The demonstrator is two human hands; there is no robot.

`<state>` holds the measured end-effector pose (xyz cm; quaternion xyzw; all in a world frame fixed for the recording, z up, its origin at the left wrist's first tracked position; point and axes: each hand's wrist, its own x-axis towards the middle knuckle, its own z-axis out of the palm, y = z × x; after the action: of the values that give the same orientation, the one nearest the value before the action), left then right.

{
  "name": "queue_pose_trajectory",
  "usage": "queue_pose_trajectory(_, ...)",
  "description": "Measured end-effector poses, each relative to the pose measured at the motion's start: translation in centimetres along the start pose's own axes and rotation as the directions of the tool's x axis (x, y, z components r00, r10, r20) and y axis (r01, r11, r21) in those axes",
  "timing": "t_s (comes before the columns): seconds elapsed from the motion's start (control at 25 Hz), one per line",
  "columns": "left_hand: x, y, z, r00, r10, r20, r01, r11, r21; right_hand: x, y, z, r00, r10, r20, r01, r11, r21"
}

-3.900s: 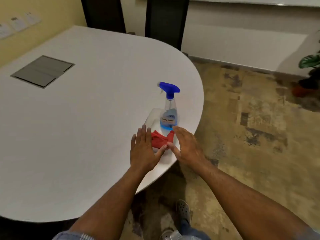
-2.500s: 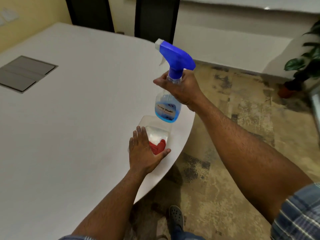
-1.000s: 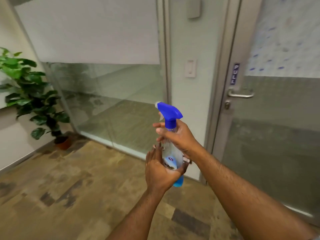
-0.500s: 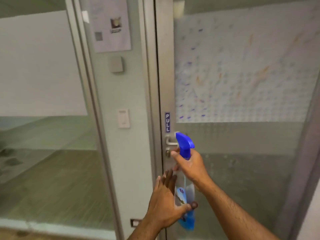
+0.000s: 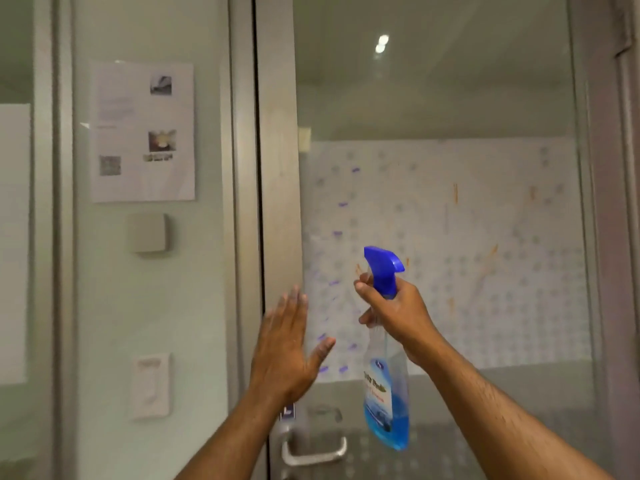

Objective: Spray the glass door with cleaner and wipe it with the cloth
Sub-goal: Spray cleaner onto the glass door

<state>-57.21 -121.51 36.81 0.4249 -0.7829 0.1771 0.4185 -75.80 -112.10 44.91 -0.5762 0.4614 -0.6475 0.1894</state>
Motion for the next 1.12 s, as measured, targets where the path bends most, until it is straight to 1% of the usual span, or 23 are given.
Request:
queue_pose_trajectory(0.08,5.7,-1.4,-0.3,0.997,-0.014,-0.08,0.014,1.0,0.004,4.1,-2.0,-0.2,0.999,-0.034,-0.035,0.035,0.999,0.032)
queue_pose_trajectory(0.16,10.3,-2.2,-0.6,0.993,-0.028,-0.113,0.032,0.999,0.026,7.5,-4.0,-0.2,0.998,-0.035,-0.043,0.036,0.999,0.031)
queue_pose_trajectory(0.24,13.7,-2.8,-0.6,0.994,-0.052,-0.097,0.058,0.996,0.064,10.0,-5.7,0.0,0.997,-0.051,-0.057,0.051,0.999,0.002)
queue_pose_trajectory(0.36,16.8,-3.5,0.0,0.994,-0.076,-0.075,0.084,0.99,0.115,12.3,-7.1,0.4,0.987,-0.121,-0.102,0.118,0.992,-0.036)
queue_pose_trajectory(0.44,17.6,-3.7,0.4,0.993,-0.084,-0.081,0.093,0.989,0.116,13.3,-7.3,0.5,0.986,-0.126,-0.108,0.122,0.991,-0.047)
queue_pose_trajectory(0.56,18.0,-3.8,0.8,0.991,-0.105,-0.08,0.114,0.986,0.12,14.3,-7.1,0.5,0.991,-0.077,-0.113,0.071,0.996,-0.053)
queue_pose_trajectory(0.72,18.1,-3.8,0.9,0.989,-0.134,-0.063,0.141,0.98,0.139,14.9,-6.7,0.3,0.999,-0.003,-0.048,-0.001,0.998,-0.068)
queue_pose_trajectory(0.84,18.2,-3.7,0.9,0.989,-0.135,-0.067,0.143,0.98,0.139,15.1,-6.9,-0.1,0.997,0.013,-0.08,-0.017,0.999,-0.05)
queue_pose_trajectory(0.96,18.1,-3.7,0.6,0.99,-0.119,-0.075,0.131,0.976,0.173,15.3,-7.3,-0.5,0.999,0.015,-0.048,-0.018,0.998,-0.053)
queue_pose_trajectory(1.12,18.0,-3.5,0.0,0.991,-0.107,-0.077,0.12,0.974,0.193,15.6,-7.4,-0.4,0.995,0.028,-0.1,-0.029,1.0,-0.004)
